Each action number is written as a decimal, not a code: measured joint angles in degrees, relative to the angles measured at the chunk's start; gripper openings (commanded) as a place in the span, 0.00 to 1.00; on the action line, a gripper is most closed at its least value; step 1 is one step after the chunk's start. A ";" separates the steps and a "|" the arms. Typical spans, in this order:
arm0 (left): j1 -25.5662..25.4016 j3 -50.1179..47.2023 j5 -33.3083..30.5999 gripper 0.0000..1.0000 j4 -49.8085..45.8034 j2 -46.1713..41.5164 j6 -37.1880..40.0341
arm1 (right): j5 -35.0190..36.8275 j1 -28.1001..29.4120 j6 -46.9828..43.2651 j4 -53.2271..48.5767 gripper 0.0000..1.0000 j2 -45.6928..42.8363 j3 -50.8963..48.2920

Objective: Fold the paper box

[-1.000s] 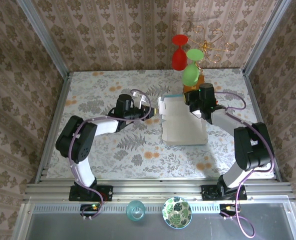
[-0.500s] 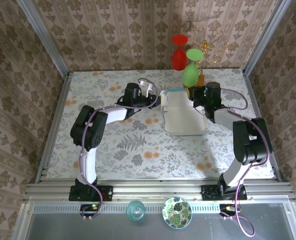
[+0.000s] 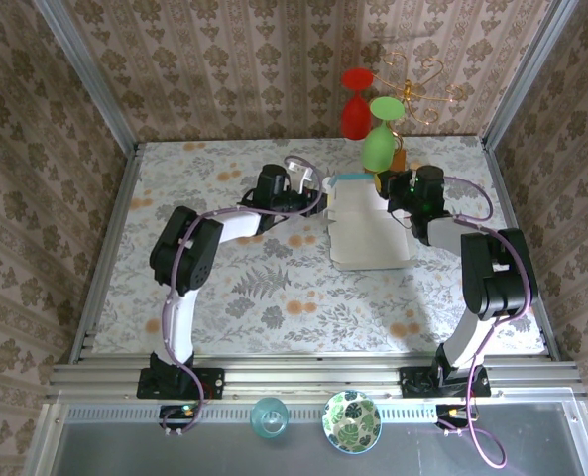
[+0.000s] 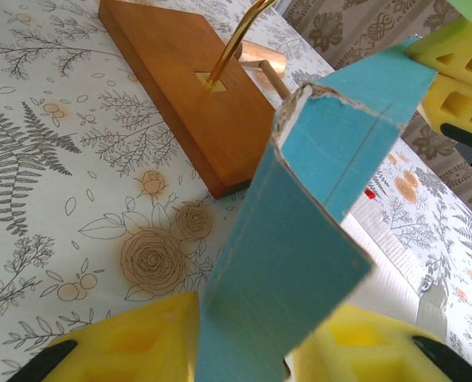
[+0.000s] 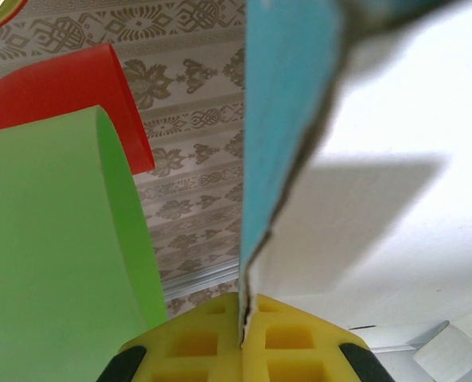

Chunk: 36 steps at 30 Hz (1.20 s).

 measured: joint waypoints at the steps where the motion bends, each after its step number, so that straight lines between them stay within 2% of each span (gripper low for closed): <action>1: -0.07 0.42 0.02 0.35 -0.15 0.28 0.04 | 0.00 0.00 0.17 0.28 0.00 0.00 -0.11; 6: -0.37 0.96 0.00 0.35 -0.63 0.66 0.66 | -0.04 -0.20 0.28 2.80 0.00 0.00 -1.64; 12: -1.25 -0.17 -0.09 0.39 0.09 0.50 1.03 | -0.11 -0.63 0.39 8.79 0.00 1.01 -4.46; 18: -1.25 -7.52 -0.20 0.41 -0.50 -6.14 1.03 | -1.16 -1.42 0.37 11.13 0.00 1.07 -6.25; 23: 0.46 -9.84 0.00 0.26 -2.56 -12.39 2.60 | -1.73 -1.84 0.39 11.56 0.00 1.07 -6.25; 29: 2.34 -1.64 -2.10 0.25 -12.85 -8.48 7.54 | -1.77 -1.84 0.39 12.46 0.00 1.11 -6.49; 33: 1.57 5.29 -3.04 0.25 -16.65 -2.69 10.16 | -1.97 -1.84 0.44 14.82 0.00 1.95 -7.28; 36: 0.48 6.58 -3.06 0.26 -17.64 -0.52 11.39 | -2.19 -1.81 0.59 15.98 0.00 2.51 -7.72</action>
